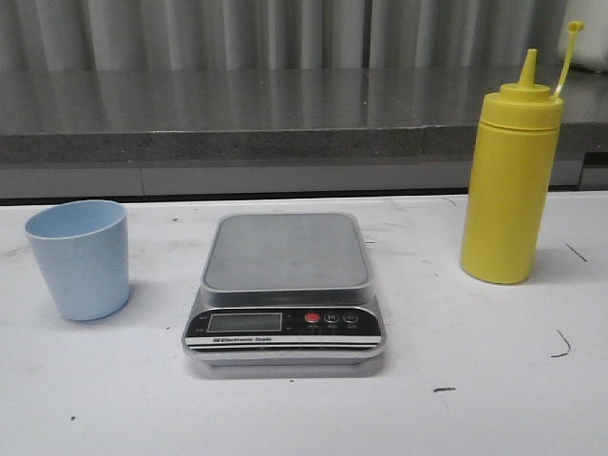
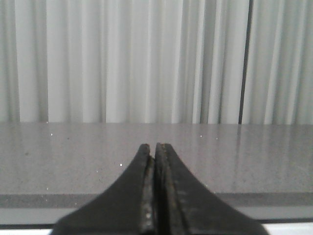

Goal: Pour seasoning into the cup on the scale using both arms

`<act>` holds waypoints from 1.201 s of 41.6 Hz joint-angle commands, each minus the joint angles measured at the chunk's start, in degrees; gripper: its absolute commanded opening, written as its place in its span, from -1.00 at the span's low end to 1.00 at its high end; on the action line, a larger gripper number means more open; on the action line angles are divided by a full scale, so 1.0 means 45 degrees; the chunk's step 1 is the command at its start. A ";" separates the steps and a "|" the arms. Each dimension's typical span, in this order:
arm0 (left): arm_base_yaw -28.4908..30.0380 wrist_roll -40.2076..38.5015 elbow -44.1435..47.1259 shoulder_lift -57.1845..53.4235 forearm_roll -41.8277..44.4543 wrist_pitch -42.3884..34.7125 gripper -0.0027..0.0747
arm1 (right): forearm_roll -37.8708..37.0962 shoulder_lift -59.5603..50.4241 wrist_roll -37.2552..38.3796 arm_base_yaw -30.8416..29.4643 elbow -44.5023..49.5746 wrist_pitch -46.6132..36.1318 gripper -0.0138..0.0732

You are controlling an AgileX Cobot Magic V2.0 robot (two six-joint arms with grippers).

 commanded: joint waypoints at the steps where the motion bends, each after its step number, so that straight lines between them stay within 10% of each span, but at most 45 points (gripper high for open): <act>1: 0.0027 -0.0085 -0.1033 0.1089 0.0046 0.0216 -0.98 | -0.0187 0.1193 -0.0079 -0.0073 -0.1147 0.0176 -0.84; 33: 0.0027 -0.0085 -0.1052 0.4876 0.0046 0.1894 -0.97 | -0.0149 0.6031 -0.0079 -0.0073 -0.1341 0.1557 -0.64; 43: 0.0027 -0.0085 -0.1052 0.5663 -0.0145 0.1921 0.01 | -0.0149 0.6041 -0.0079 -0.0073 -0.1341 0.1584 0.46; 50: -0.0258 -0.0032 -0.1692 0.6430 -0.0354 0.2521 0.29 | -0.0149 0.6098 -0.0079 -0.0073 -0.1341 0.1601 0.53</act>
